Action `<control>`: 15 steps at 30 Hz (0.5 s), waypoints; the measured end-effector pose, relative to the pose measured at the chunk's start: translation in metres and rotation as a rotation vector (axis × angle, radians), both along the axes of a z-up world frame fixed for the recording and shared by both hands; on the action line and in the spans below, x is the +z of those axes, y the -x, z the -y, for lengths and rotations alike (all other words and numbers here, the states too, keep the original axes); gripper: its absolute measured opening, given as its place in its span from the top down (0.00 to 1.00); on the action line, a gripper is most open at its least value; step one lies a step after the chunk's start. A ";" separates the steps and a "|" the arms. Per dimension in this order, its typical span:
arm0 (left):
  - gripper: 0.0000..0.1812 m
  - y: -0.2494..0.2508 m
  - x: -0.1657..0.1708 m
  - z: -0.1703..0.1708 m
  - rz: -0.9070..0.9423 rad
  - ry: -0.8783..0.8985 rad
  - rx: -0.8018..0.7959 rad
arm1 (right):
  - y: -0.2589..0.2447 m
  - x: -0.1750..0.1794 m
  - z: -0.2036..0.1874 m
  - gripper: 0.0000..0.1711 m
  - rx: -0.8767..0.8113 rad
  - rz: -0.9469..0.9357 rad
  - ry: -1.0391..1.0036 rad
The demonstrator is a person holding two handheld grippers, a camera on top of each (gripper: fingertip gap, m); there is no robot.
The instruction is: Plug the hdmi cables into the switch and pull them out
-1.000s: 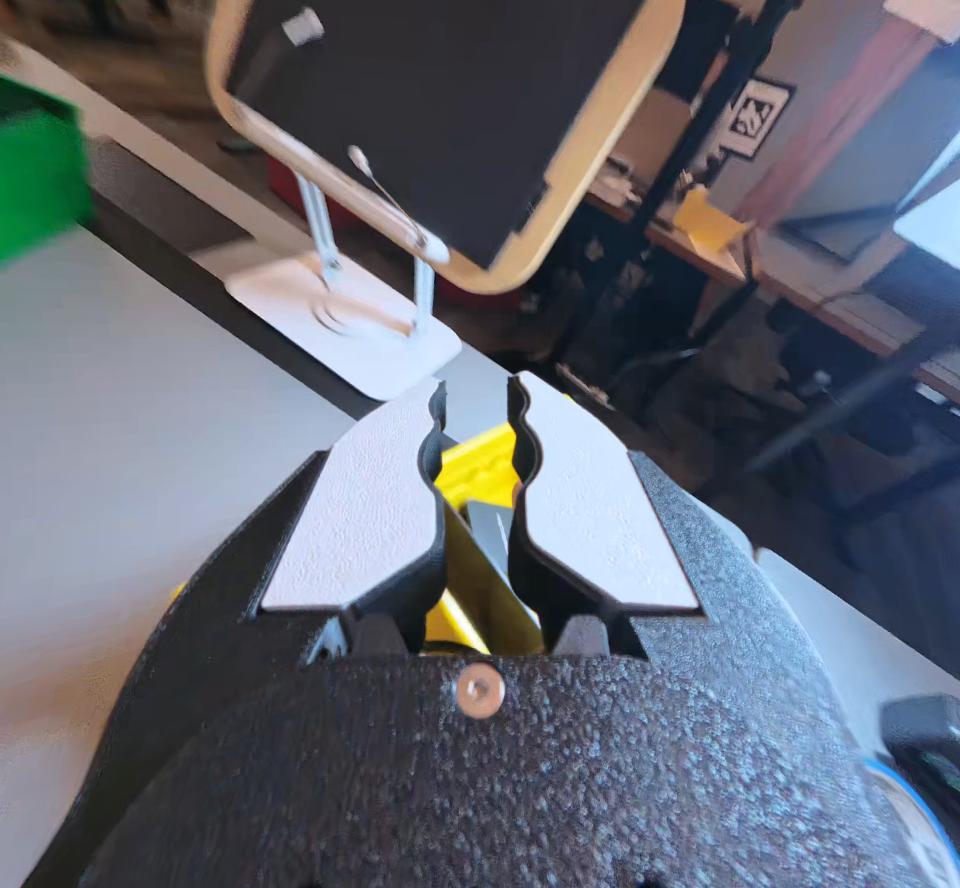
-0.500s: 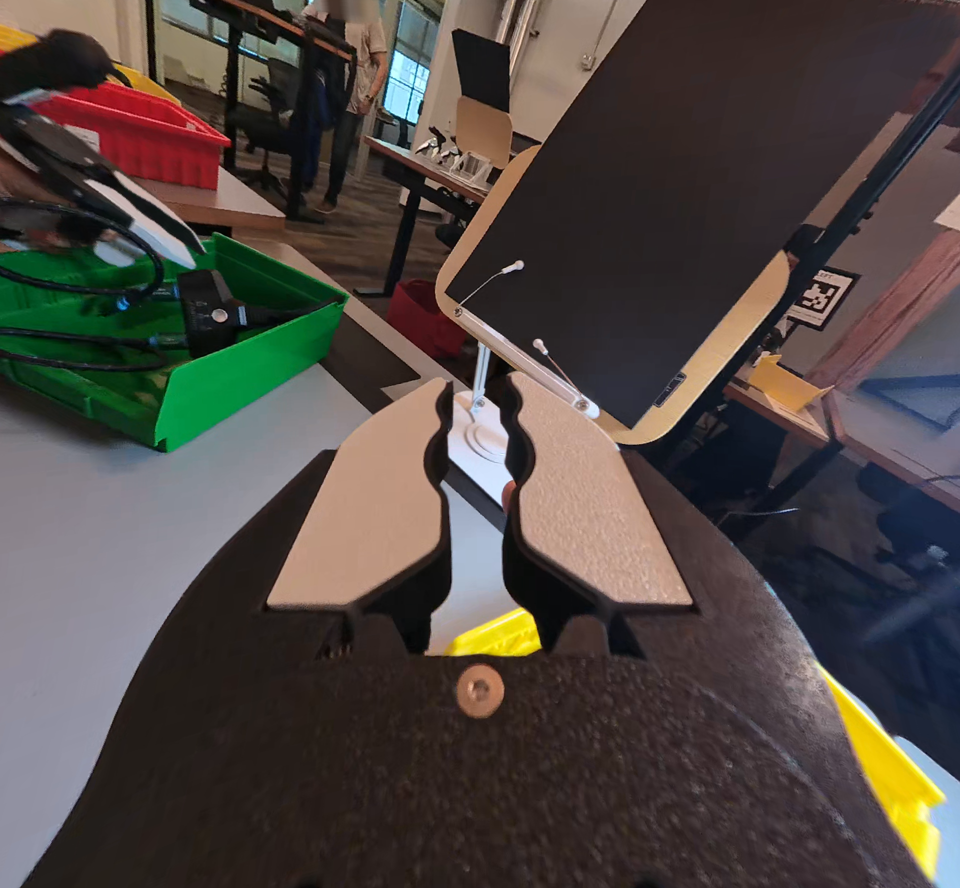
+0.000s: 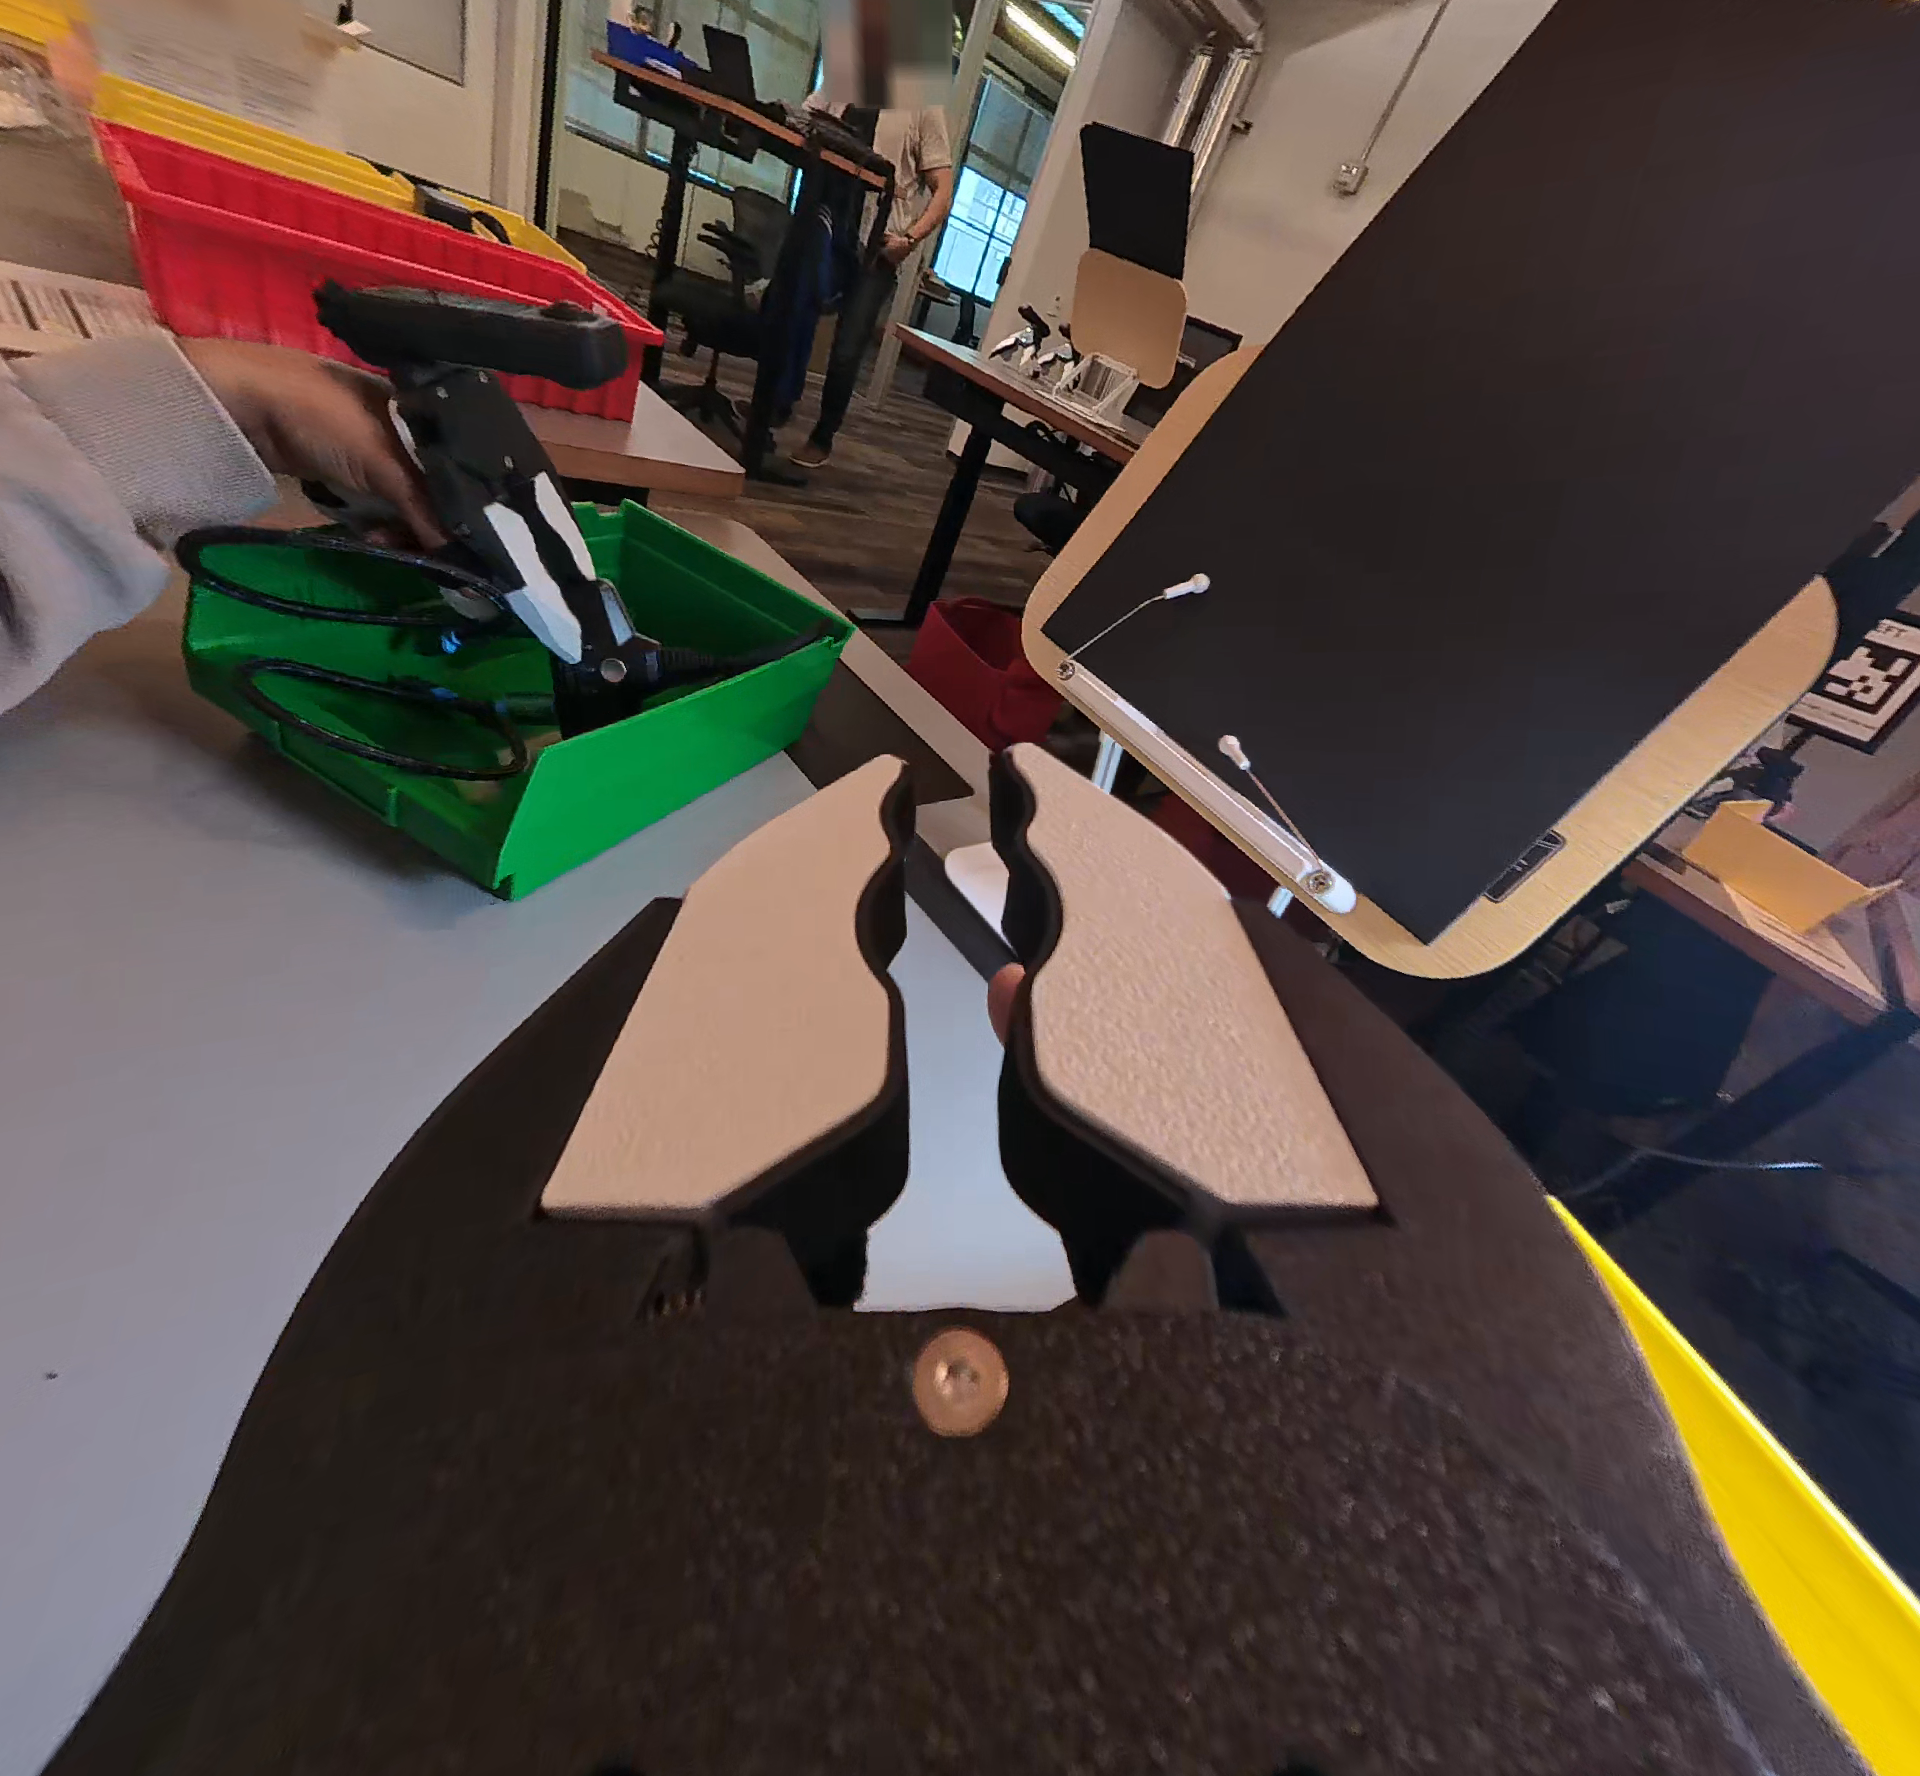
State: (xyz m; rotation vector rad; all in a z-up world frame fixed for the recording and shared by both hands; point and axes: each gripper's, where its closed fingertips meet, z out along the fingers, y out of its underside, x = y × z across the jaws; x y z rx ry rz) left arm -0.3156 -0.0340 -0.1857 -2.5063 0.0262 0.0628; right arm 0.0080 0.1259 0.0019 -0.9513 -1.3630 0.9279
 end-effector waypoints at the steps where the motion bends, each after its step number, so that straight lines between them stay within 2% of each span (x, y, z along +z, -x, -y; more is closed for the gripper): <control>1: 0.85 -0.003 0.003 -0.001 0.015 -0.019 -0.011 | 0.001 -0.001 0.002 0.92 0.006 0.003 -0.003; 7: 0.88 -0.031 0.056 0.001 0.084 -0.225 -0.101 | -0.002 -0.004 0.007 0.92 -0.007 0.028 -0.099; 11: 0.88 -0.058 0.116 0.008 0.081 -0.429 -0.184 | -0.002 -0.002 0.014 0.93 0.002 0.025 -0.141; 15: 0.88 -0.107 0.178 0.014 0.142 -0.668 -0.338 | 0.002 -0.004 0.031 0.93 0.029 0.016 -0.224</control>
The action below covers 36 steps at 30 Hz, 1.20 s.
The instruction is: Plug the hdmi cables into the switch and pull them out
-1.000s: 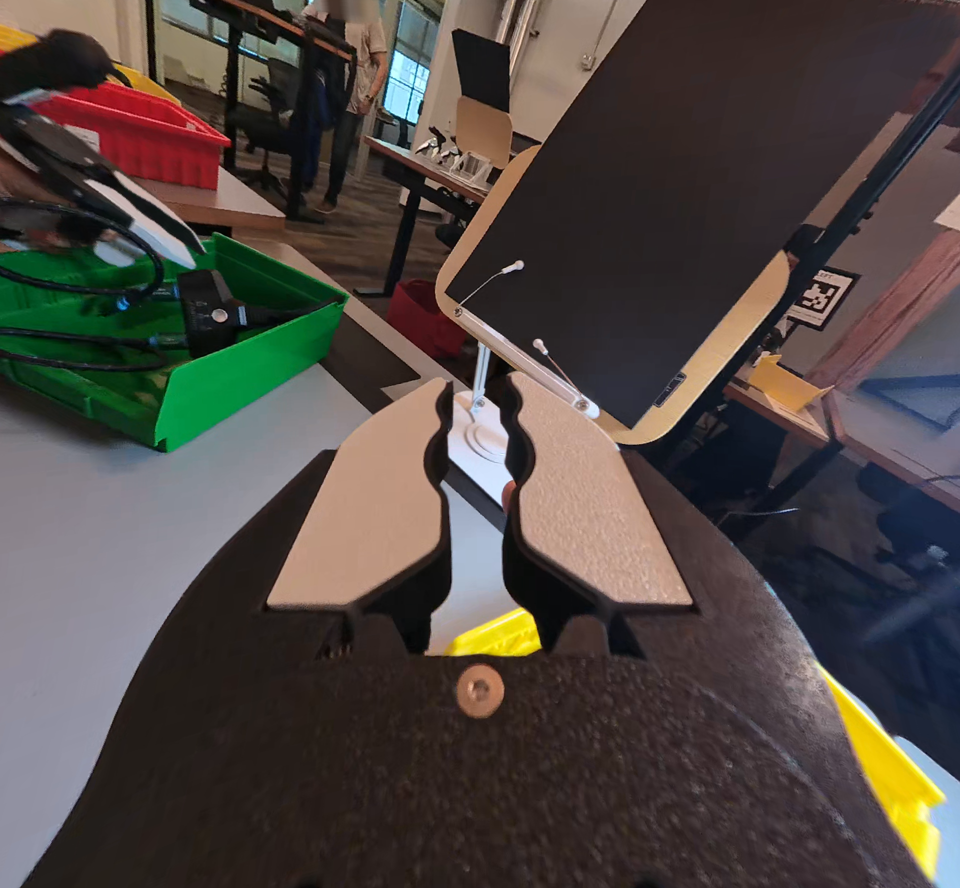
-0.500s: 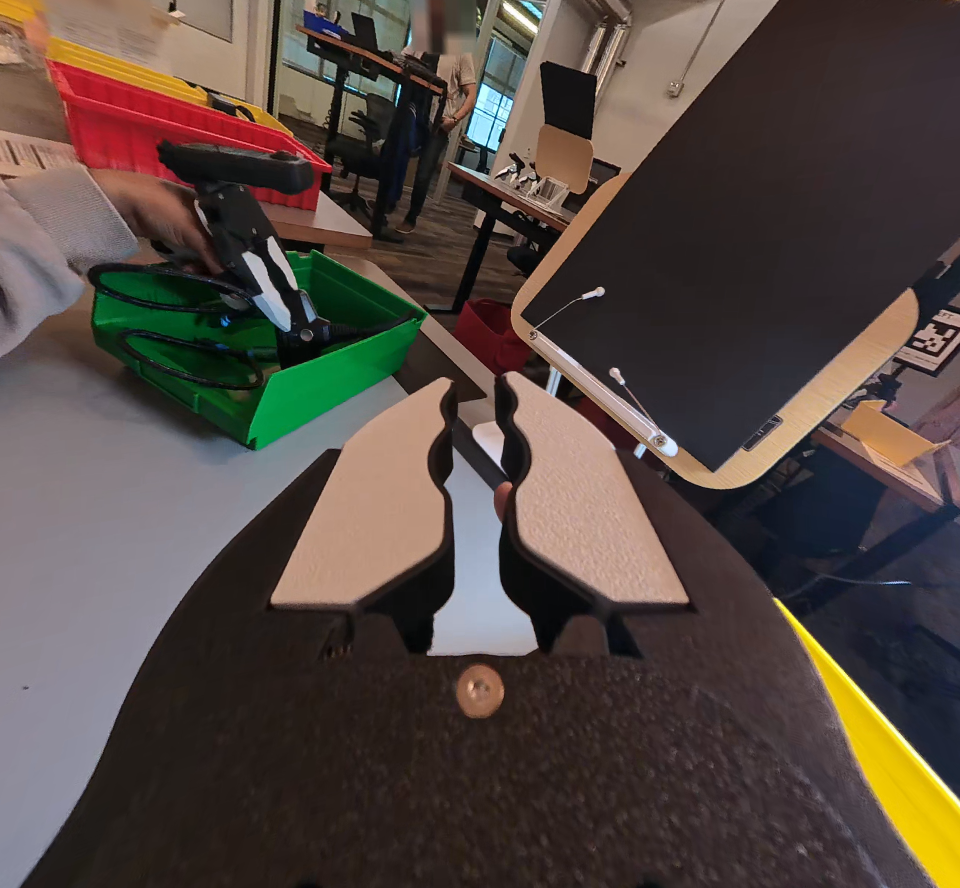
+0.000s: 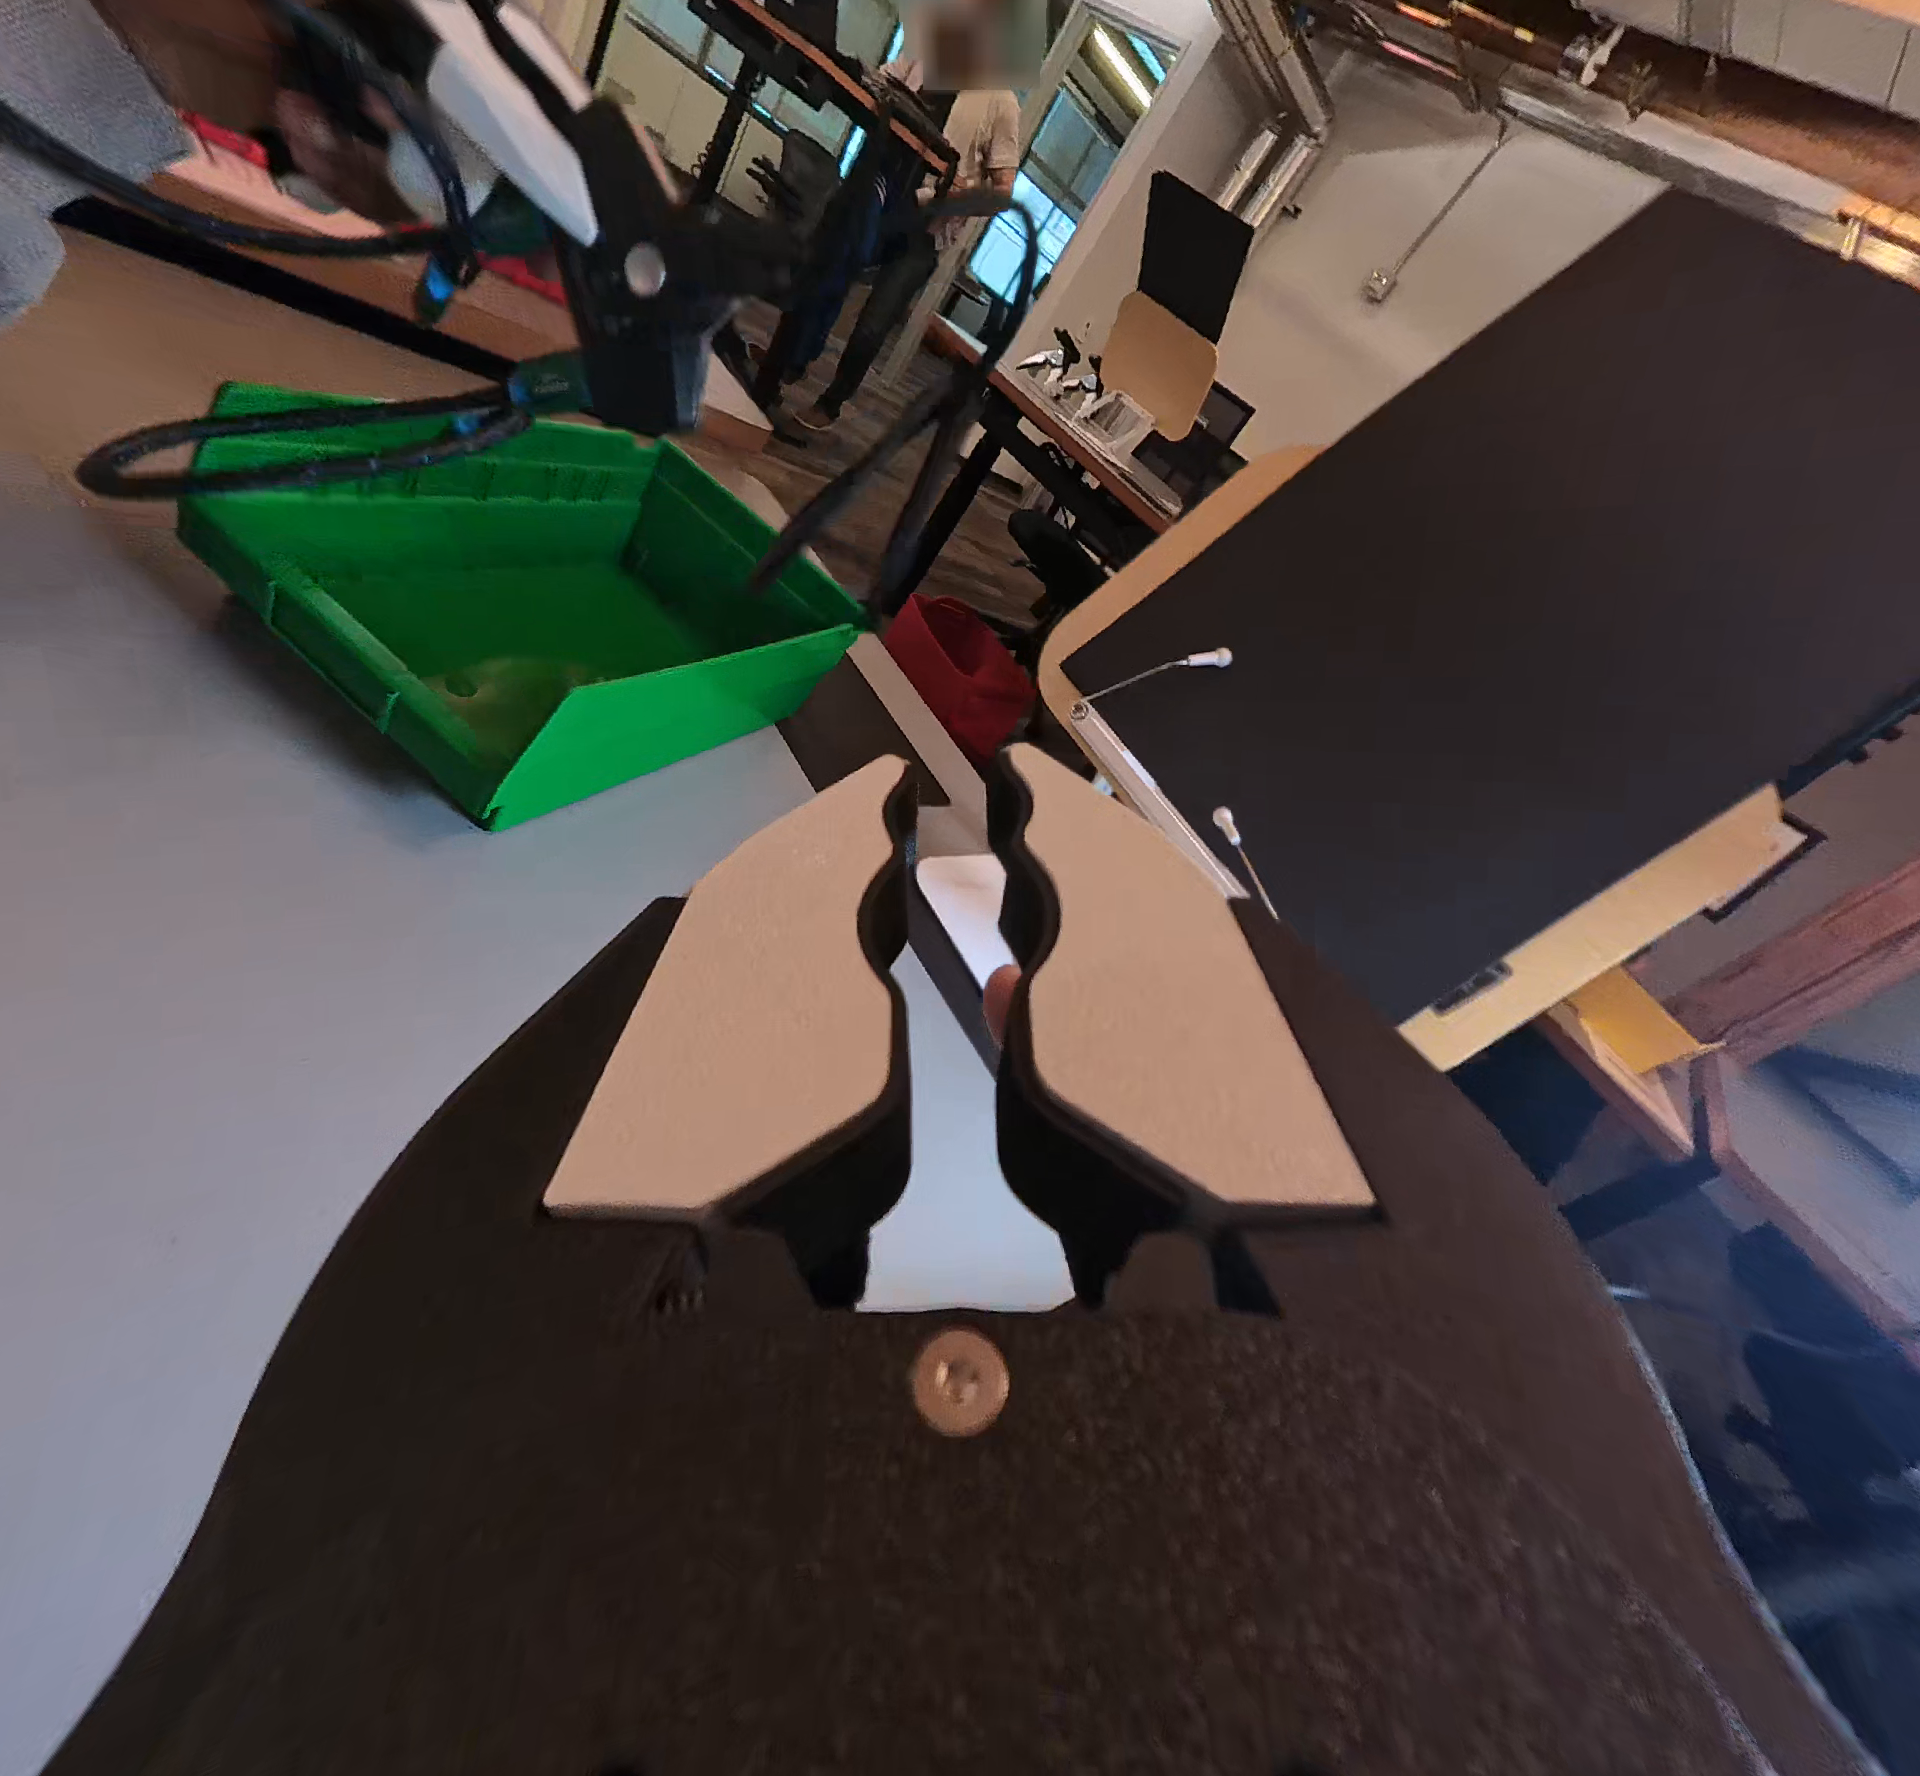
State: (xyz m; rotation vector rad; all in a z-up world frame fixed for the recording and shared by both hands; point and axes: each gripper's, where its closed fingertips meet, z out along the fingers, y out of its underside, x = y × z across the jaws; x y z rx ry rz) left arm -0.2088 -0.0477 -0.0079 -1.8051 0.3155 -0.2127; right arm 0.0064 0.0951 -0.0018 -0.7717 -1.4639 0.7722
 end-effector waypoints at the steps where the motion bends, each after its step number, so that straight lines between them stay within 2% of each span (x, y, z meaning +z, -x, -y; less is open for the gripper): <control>1: 0.88 -0.015 0.012 0.002 0.022 -0.048 -0.056 | 0.001 0.000 0.006 0.93 0.005 -0.003 -0.032; 6: 0.88 -0.088 0.047 -0.002 0.180 -0.173 -0.330 | 0.007 0.004 0.035 0.89 -0.024 -0.082 -0.310; 11: 0.88 -0.144 0.045 -0.028 0.415 -0.137 -0.519 | 0.019 0.001 0.048 0.77 -0.182 -0.188 -0.658; 13: 0.88 -0.152 0.040 -0.040 0.496 -0.111 -0.529 | 0.014 0.012 0.054 0.76 -0.244 -0.312 -0.790; 15: 0.88 -0.152 0.035 -0.050 0.561 -0.100 -0.507 | 0.010 0.019 0.051 0.79 -0.281 -0.349 -0.785; 19: 0.89 -0.141 0.033 -0.064 0.669 -0.113 -0.443 | 0.009 0.016 0.037 0.78 -0.304 -0.291 -0.768; 25: 0.89 -0.126 0.025 -0.080 0.714 -0.146 -0.326 | 0.015 0.007 0.049 0.77 -0.250 -0.256 -0.770; 28: 0.89 -0.117 0.023 -0.083 0.782 -0.145 -0.316 | 0.019 0.001 0.043 0.76 -0.263 -0.219 -0.756; 31: 0.88 -0.131 0.020 -0.086 0.808 -0.130 -0.353 | 0.025 -0.008 0.034 0.72 -0.305 -0.219 -0.792; 33: 0.89 -0.148 0.013 -0.091 0.790 -0.099 -0.363 | 0.024 -0.004 0.034 0.68 -0.354 -0.296 -0.851; 36: 0.88 -0.170 0.008 -0.097 0.855 -0.068 -0.383 | 0.026 -0.013 0.029 0.69 -0.376 -0.284 -0.927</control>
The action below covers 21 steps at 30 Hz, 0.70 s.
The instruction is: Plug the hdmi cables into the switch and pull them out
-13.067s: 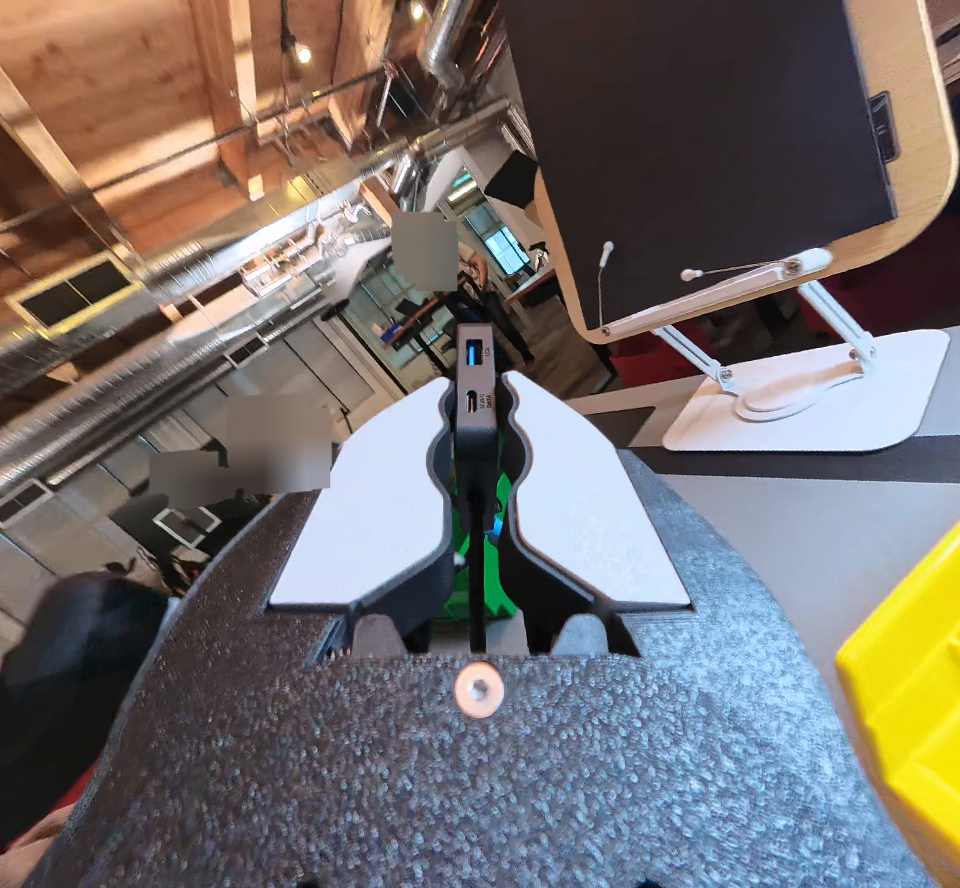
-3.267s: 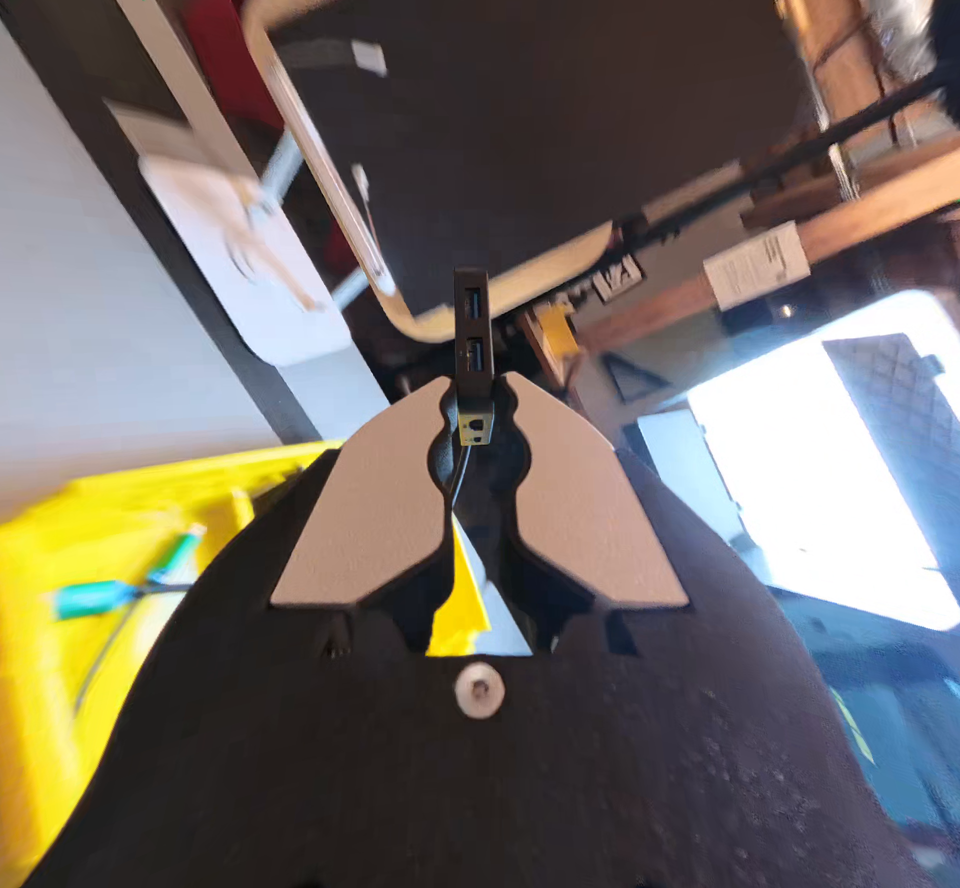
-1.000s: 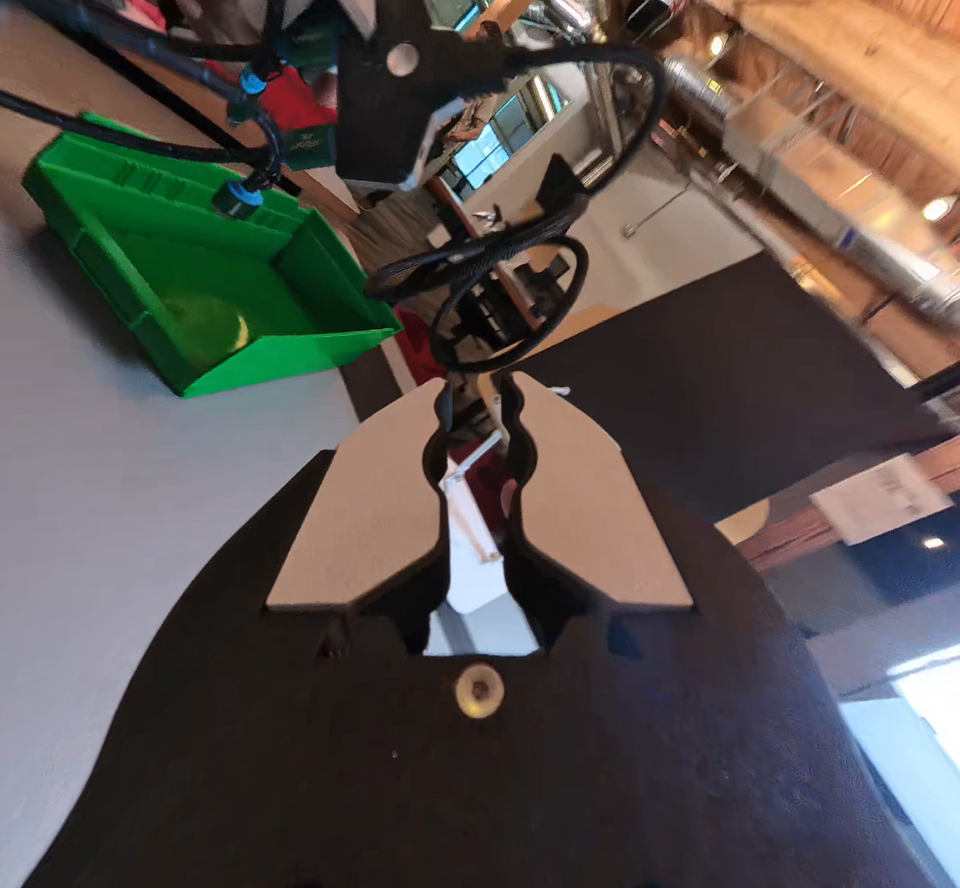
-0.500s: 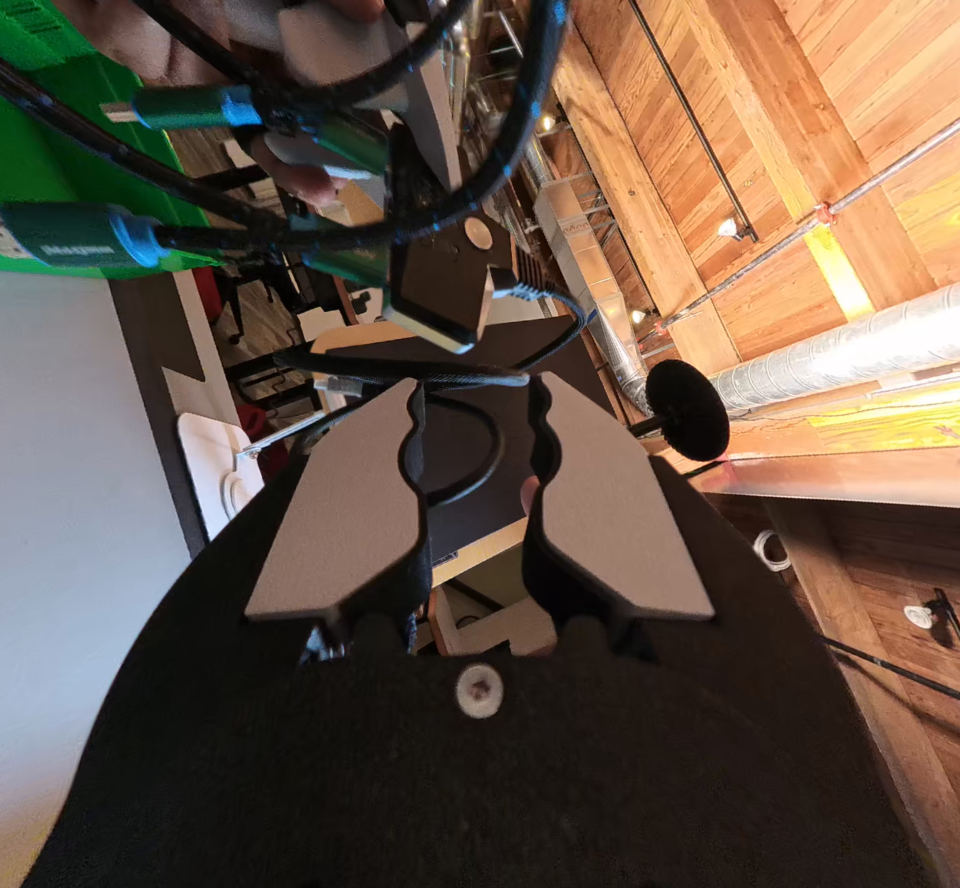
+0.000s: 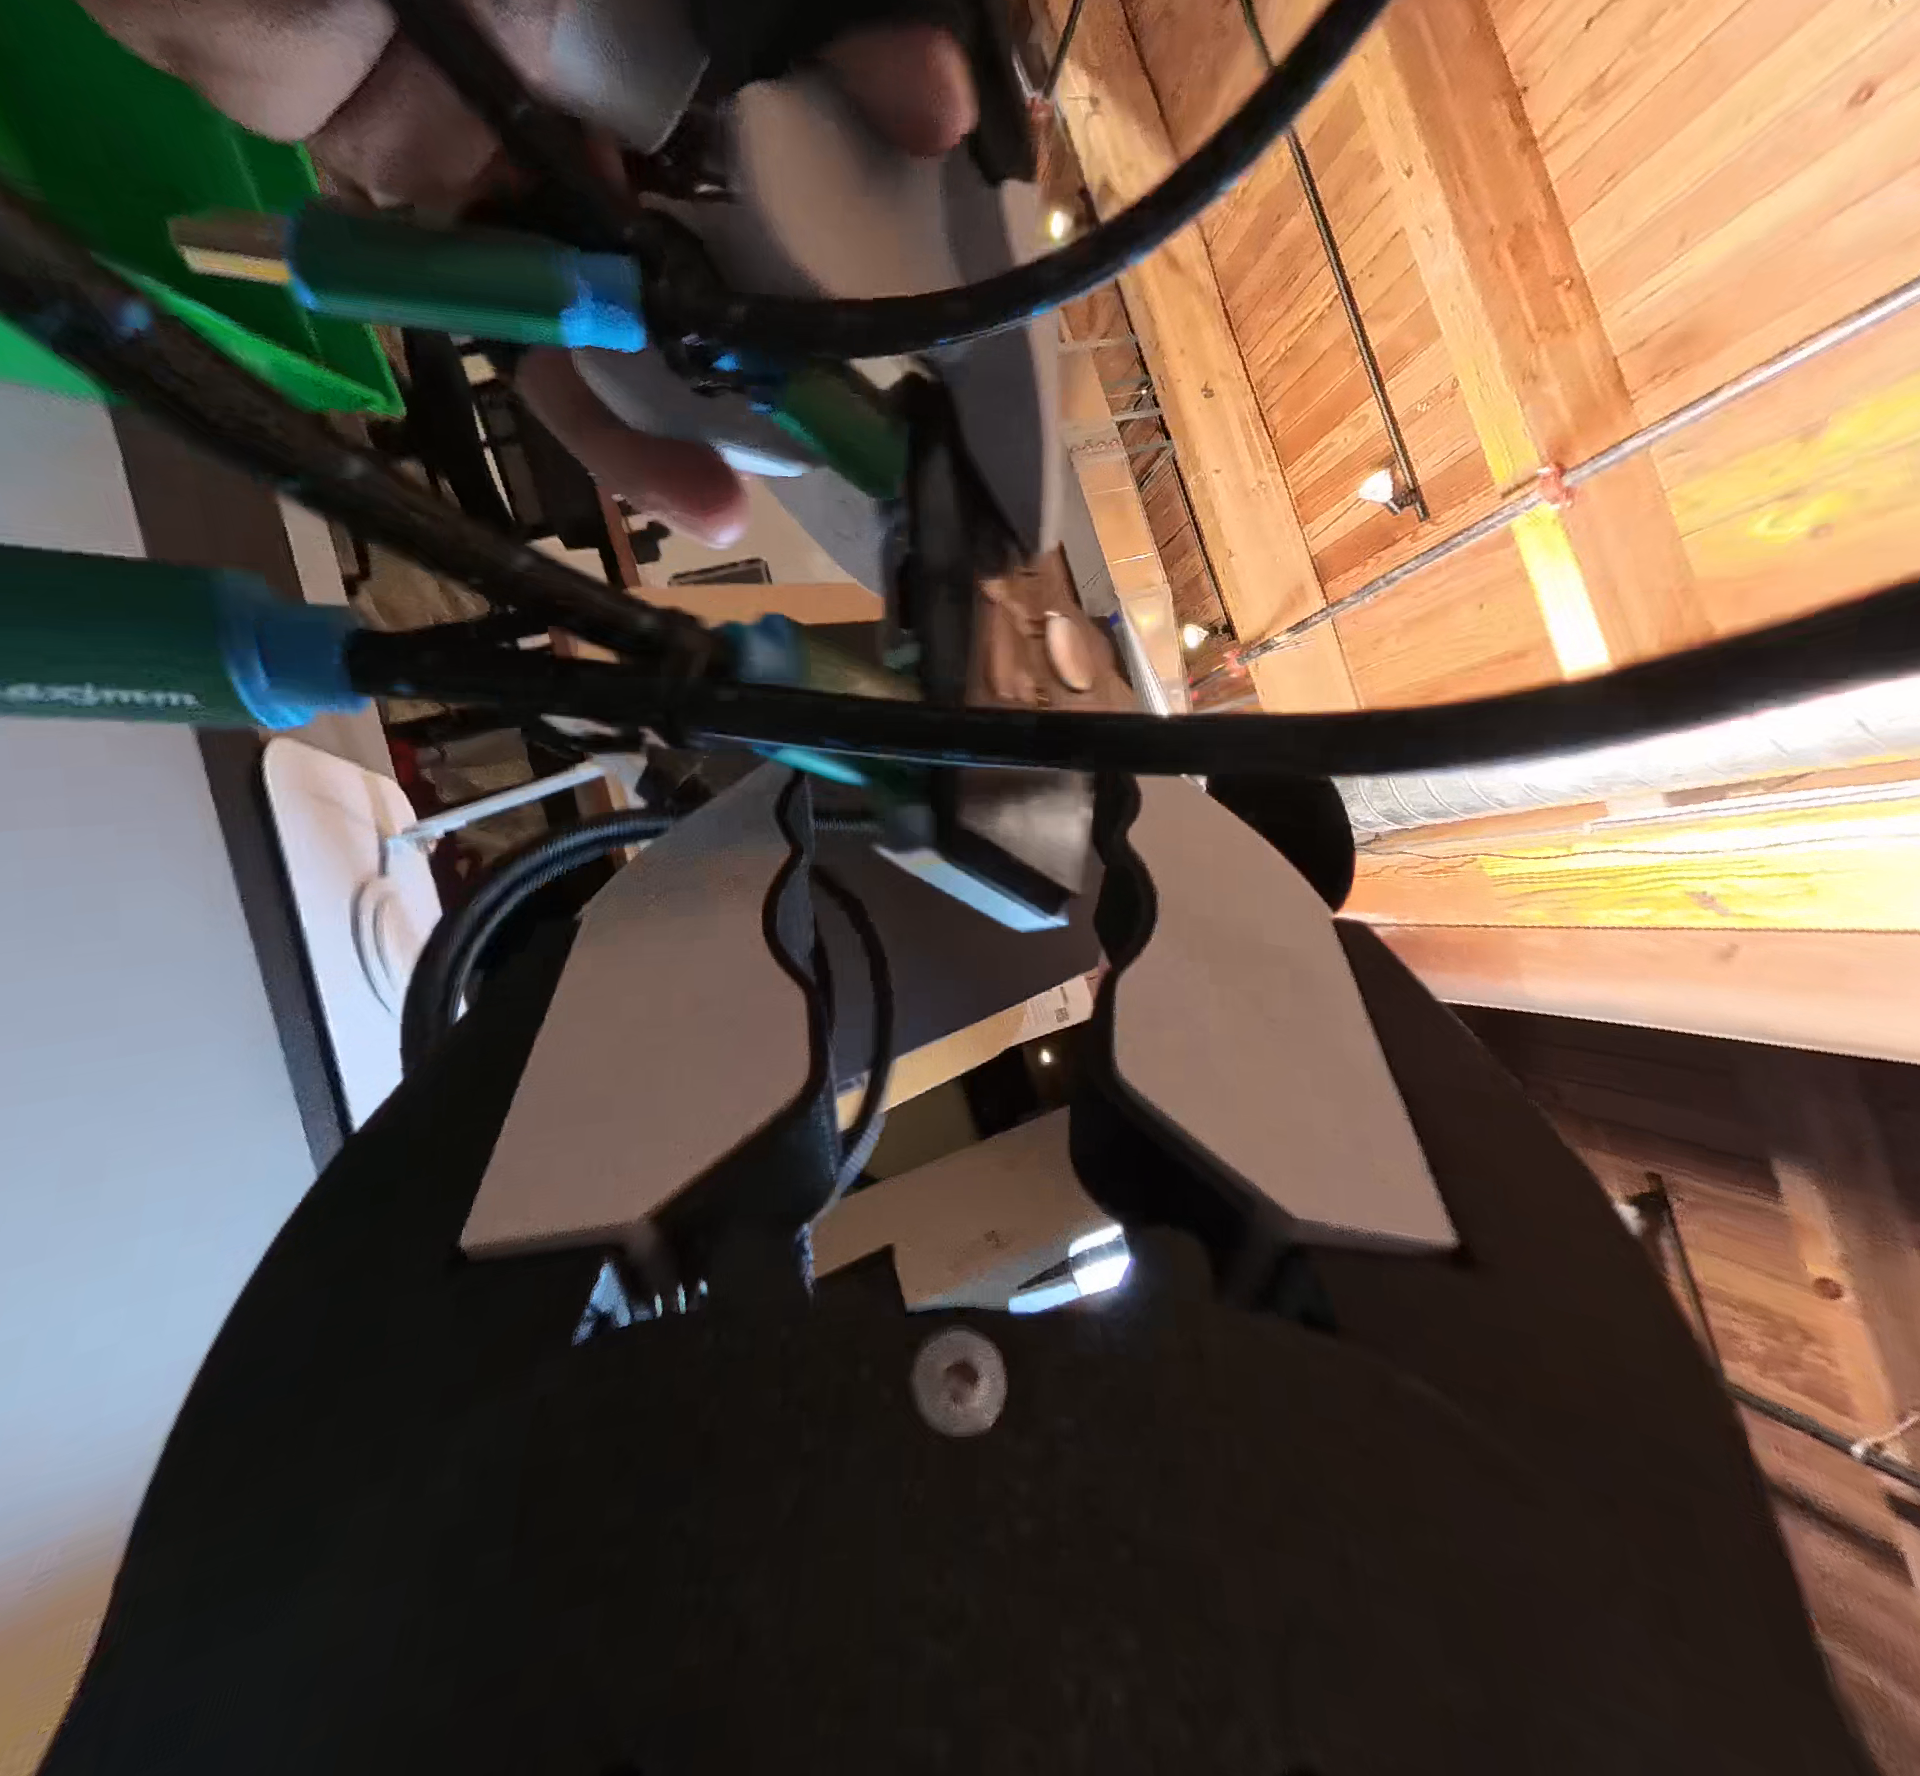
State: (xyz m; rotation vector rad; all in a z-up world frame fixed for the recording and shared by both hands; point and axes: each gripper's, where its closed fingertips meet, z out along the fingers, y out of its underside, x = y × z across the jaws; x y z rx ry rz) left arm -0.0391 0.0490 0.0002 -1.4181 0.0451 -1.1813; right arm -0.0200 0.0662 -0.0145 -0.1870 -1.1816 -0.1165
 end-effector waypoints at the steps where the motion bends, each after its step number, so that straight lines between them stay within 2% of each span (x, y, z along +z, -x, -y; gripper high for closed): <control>1: 0.88 -0.006 -0.001 -0.001 0.020 0.010 -0.016 | 0.000 -0.001 -0.002 0.69 -0.006 -0.014 -0.019; 3: 0.88 -0.016 -0.004 -0.003 0.045 0.035 -0.029 | -0.007 0.006 0.000 0.79 -0.012 -0.079 -0.070; 6: 0.86 -0.027 0.001 0.000 0.090 0.033 -0.057 | -0.014 0.014 0.002 0.82 0.026 -0.095 -0.039; 7: 0.83 -0.031 0.006 0.004 0.070 0.003 -0.065 | -0.017 0.017 0.003 0.83 0.056 -0.097 -0.004; 9: 0.77 -0.040 0.018 0.014 0.000 -0.081 -0.079 | -0.025 0.028 0.005 0.83 0.148 -0.109 0.121; 13: 0.78 -0.041 0.050 0.041 -0.172 -0.320 -0.012 | -0.043 0.056 0.009 0.87 0.403 -0.126 0.477; 15: 0.78 -0.029 0.057 0.048 -0.319 -0.393 0.097 | -0.051 0.064 0.011 0.88 0.556 -0.092 0.658; 18: 0.77 -0.012 0.060 0.052 -0.637 -0.488 0.304 | -0.054 0.060 0.017 0.88 0.790 0.030 0.894; 21: 0.72 -0.014 0.046 0.052 -0.971 -0.516 0.373 | -0.051 0.049 0.036 0.87 0.983 0.161 1.043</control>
